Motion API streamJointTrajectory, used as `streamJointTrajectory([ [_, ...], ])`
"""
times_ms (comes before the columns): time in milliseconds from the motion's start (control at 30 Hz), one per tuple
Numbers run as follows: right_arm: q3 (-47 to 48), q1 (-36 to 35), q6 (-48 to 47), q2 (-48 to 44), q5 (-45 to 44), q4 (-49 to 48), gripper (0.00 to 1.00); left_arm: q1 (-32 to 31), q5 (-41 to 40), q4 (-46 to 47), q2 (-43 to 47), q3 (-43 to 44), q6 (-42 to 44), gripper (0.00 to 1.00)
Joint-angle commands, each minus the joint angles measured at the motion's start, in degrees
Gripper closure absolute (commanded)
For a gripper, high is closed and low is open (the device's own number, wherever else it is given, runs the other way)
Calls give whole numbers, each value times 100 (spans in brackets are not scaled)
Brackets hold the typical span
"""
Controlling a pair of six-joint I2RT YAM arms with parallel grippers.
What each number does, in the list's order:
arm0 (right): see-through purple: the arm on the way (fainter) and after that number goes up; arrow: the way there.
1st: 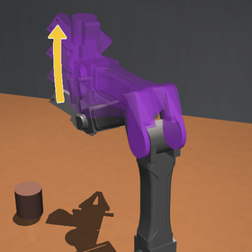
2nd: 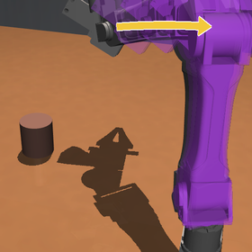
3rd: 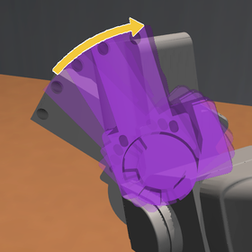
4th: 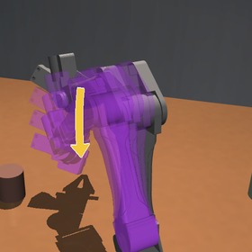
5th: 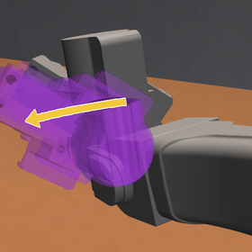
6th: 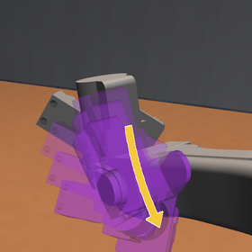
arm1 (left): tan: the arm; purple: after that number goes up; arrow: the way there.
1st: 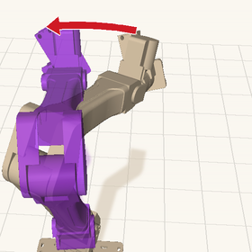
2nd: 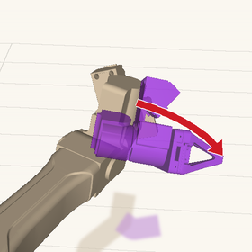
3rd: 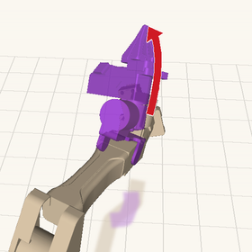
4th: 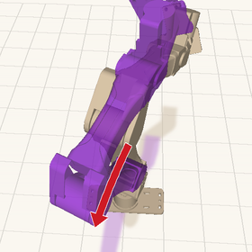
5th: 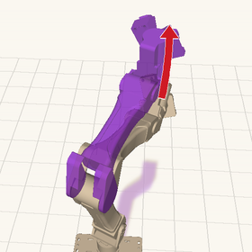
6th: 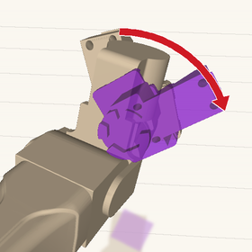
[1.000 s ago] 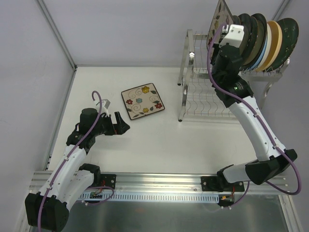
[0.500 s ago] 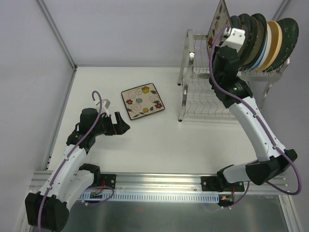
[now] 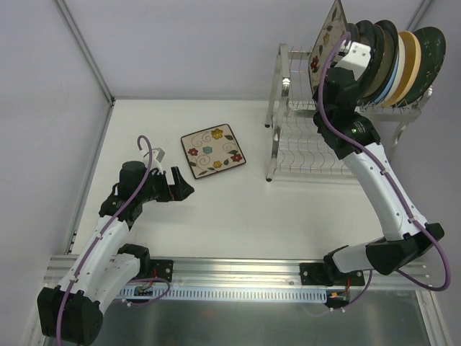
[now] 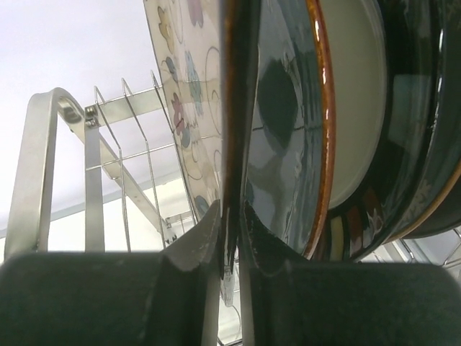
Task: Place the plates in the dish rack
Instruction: Insert the plate into the dish rack
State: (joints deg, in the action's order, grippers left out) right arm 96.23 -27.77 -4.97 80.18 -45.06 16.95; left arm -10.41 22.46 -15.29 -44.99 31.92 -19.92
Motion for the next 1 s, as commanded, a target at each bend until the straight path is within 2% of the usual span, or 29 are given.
streamJointTrajectory([
  [0, -7, -159, 295, 156, 577, 933, 86, 13, 145, 202, 8, 51, 94, 1],
  [67, -25, -150, 348, 156, 577, 994, 79, 13, 154, 202, -1, 51, 76, 1],
  [333, -42, -123, 401, 77, 586, 1100, 71, 13, 145, 202, -1, 51, 76, 1],
  [967, 54, -115, 49, -442, 700, 1074, 37, 13, 180, 202, -10, 51, 59, 1],
])
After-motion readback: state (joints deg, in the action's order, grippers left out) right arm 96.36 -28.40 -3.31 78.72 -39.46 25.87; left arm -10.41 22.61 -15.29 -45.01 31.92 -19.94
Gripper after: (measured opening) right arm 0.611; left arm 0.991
